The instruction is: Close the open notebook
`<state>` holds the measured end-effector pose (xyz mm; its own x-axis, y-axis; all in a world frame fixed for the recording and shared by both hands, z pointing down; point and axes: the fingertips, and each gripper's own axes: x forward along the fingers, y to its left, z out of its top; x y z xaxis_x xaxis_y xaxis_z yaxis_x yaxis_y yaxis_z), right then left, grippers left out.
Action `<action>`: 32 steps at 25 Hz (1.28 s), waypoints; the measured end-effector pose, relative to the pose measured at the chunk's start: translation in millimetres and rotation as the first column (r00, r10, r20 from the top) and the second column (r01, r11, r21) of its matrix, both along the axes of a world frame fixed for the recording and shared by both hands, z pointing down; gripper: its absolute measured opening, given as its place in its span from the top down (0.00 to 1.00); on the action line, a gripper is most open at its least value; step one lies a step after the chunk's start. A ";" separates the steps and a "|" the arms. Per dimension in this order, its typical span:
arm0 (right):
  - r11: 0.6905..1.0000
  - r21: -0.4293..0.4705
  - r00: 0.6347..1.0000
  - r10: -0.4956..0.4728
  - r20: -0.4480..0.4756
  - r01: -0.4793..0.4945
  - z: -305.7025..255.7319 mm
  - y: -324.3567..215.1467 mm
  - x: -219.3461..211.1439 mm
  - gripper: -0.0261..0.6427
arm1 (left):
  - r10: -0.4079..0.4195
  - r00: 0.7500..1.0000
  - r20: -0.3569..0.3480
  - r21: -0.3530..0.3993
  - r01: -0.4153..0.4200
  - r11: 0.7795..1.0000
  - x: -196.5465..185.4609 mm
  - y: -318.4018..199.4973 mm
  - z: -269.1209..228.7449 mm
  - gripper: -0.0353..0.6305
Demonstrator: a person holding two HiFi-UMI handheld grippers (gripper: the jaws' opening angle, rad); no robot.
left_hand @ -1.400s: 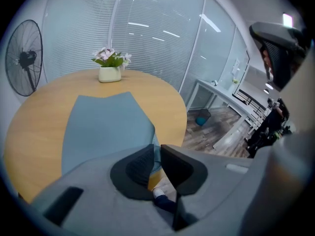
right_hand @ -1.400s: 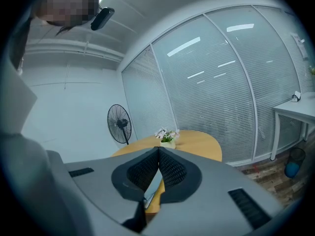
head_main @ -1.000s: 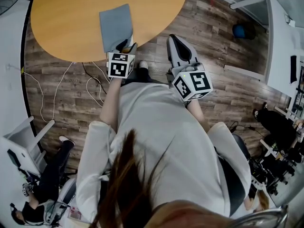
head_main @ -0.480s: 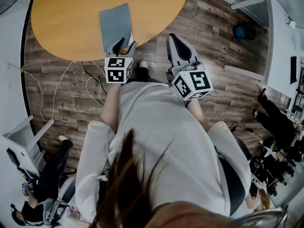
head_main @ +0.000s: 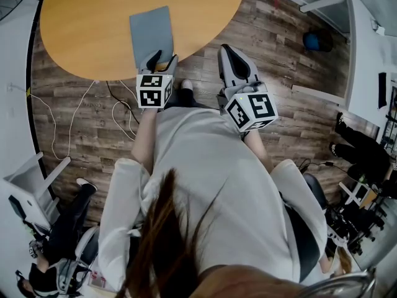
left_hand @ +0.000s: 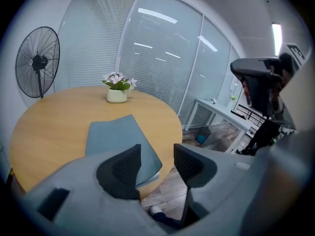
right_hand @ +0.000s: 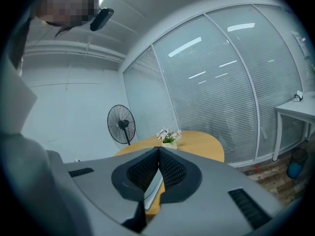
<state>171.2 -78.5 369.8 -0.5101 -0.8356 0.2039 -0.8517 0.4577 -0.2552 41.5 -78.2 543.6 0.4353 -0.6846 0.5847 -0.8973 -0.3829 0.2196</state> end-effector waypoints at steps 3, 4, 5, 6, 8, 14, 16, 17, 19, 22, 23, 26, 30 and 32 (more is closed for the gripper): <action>1.000 0.000 1.000 0.003 -0.001 -0.003 1.0 1.8 -0.5 0.96 | 0.003 1.000 0.004 -0.003 -0.003 1.000 -0.6 1.3 1.6 0.62; 1.000 0.000 1.000 0.003 -0.002 -0.003 1.1 2.1 -0.6 0.96 | 0.003 1.000 0.007 -0.001 -0.003 1.000 -0.8 1.2 1.7 0.62; 1.000 0.001 1.000 0.003 -0.004 -0.003 1.1 2.3 -0.6 0.96 | 0.004 1.000 0.010 0.001 -0.004 1.000 -1.0 1.1 1.7 0.62; 1.000 0.001 1.000 0.004 -0.005 -0.004 0.9 2.4 -0.5 0.96 | 0.004 1.000 0.014 0.003 -0.004 1.000 -1.2 0.7 1.7 0.62; 1.000 0.001 1.000 0.006 -0.007 -0.006 0.6 2.0 -0.2 0.96 | 0.003 1.000 0.021 0.009 -0.003 1.000 -2.1 -0.3 1.0 0.64; 1.000 0.004 1.000 0.014 -0.013 -0.014 -2.2 -1.4 -2.5 0.96 | -0.004 0.999 0.038 0.025 0.003 1.000 -8.5 -4.5 -4.6 0.81; 1.000 0.005 1.000 0.017 -0.014 -0.017 -2.5 -2.9 -4.4 0.96 | -0.010 0.999 0.044 0.029 0.008 1.000 -12.4 -6.5 -5.5 0.86; 1.000 0.004 1.000 0.018 -0.016 -0.018 -2.3 -4.1 -4.8 0.96 | -0.013 0.999 0.047 0.031 0.012 0.999 -14.1 -7.8 -5.7 0.88; 1.000 0.003 1.000 0.021 -0.020 -0.021 -1.4 -7.6 -4.8 0.96 | -0.018 0.999 0.049 0.035 0.017 0.999 -17.1 -11.2 -6.4 0.91; 0.999 0.006 0.999 0.033 -0.032 -0.032 -2.0 -13.0 -3.3 0.96 | -0.032 0.998 0.045 0.047 0.030 0.998 -23.6 -16.8 -14.0 0.92; 0.999 0.008 0.999 0.038 -0.036 -0.038 -3.0 -14.9 -2.7 0.96 | -0.039 0.998 0.041 0.057 0.036 0.998 -26.7 -19.3 -19.1 0.92; 0.999 0.009 0.998 0.042 -0.050 -0.041 -3.7 -23.4 -2.1 0.96 | -0.051 0.998 0.031 0.098 0.047 0.994 -36.0 -31.5 -39.3 0.92; 1.000 -0.009 0.998 0.018 -0.062 -0.019 -1.8 -34.8 -11.7 0.96 | -0.052 0.999 0.018 0.179 0.048 0.983 -53.5 -50.9 -74.0 0.92; 1.000 -0.009 0.996 0.012 -0.085 -0.013 -3.6 -40.3 -19.6 0.96 | -0.058 0.998 -0.001 0.223 0.057 0.973 -65.7 -60.3 -92.9 0.92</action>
